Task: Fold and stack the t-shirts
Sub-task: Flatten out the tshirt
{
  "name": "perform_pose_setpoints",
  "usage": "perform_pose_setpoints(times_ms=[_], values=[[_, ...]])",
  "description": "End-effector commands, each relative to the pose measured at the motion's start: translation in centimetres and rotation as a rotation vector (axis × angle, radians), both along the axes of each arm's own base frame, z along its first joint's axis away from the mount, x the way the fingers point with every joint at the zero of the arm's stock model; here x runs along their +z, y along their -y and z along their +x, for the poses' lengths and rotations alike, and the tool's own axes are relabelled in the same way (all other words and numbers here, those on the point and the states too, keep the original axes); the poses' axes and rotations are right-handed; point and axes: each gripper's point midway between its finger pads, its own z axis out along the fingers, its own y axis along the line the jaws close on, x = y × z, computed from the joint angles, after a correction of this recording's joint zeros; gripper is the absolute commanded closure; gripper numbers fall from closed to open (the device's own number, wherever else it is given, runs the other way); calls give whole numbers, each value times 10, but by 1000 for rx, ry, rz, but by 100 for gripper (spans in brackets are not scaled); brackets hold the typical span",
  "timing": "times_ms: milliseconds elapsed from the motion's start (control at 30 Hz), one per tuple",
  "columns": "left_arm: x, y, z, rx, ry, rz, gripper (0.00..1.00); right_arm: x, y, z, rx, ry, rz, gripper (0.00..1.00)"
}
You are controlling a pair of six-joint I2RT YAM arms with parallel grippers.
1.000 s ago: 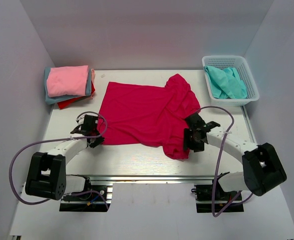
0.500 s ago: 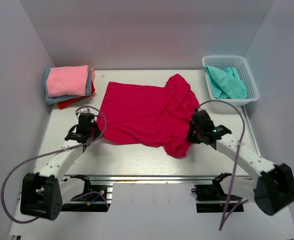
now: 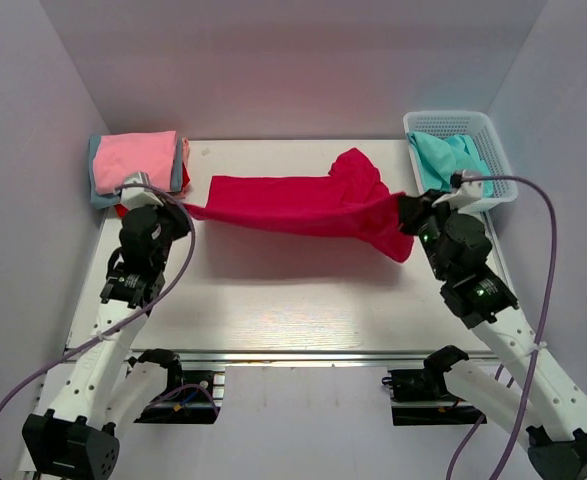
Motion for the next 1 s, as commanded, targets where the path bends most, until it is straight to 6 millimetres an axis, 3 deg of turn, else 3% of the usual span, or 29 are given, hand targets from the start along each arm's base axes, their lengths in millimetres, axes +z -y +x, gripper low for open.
perform_pose_setpoints(times_ms=[0, 33, 100, 133, 200, 233, 300, 333, 367, 400, 433, 500, 567, 633, 667, 800, 900, 967], values=[[98, -1, 8, -1, 283, 5, 100, 107, 14, 5, -64, 281, 12, 100], [122, 0, 6, -12, 343, 5, 100, 112, 11, 8, -47, 301, -71, 100], [148, -1, 6, -11, 405, 22, 100, 152, 10, 5, -34, 372, -75, 100], [175, -5, 1, 2, 467, 28, 100, 172, 14, 1, -41, 407, -97, 100], [203, -7, -3, 6, 526, 50, 100, 199, 17, -4, -41, 478, -168, 100], [227, -7, -8, -3, 574, 77, 100, 217, 18, -10, -36, 517, -154, 100], [250, -9, -14, 2, 619, 98, 100, 230, 15, -13, -10, 565, -244, 100], [273, -11, -24, 0, 670, 128, 100, 259, 16, -29, 9, 633, -235, 100], [284, -12, -26, 4, 688, 137, 100, 260, 12, -30, 37, 630, -274, 100], [293, -13, -31, 7, 704, 148, 100, 278, 14, -40, 48, 675, -275, 100], [315, -17, -43, 17, 749, 169, 100, 292, 17, -49, 44, 709, -270, 100], [343, -19, -61, 18, 804, 189, 100, 312, 22, -63, 44, 763, -291, 100], [359, -18, -77, -2, 837, 223, 100, 340, 33, -87, 32, 838, -283, 100], [381, -17, -100, -27, 896, 238, 100, 343, 28, -99, 92, 852, -312, 100], [384, -14, -104, -49, 899, 242, 100, 357, 31, -117, 113, 889, -310, 100], [417, -18, -155, -66, 994, 255, 100, 385, 42, -160, 137, 1016, -318, 100], [428, -23, -175, -50, 1018, 250, 100, 402, 54, -182, 109, 1079, -315, 100], [433, -24, -187, -54, 1044, 261, 100, 412, 68, -185, 27, 1098, -307, 100]])
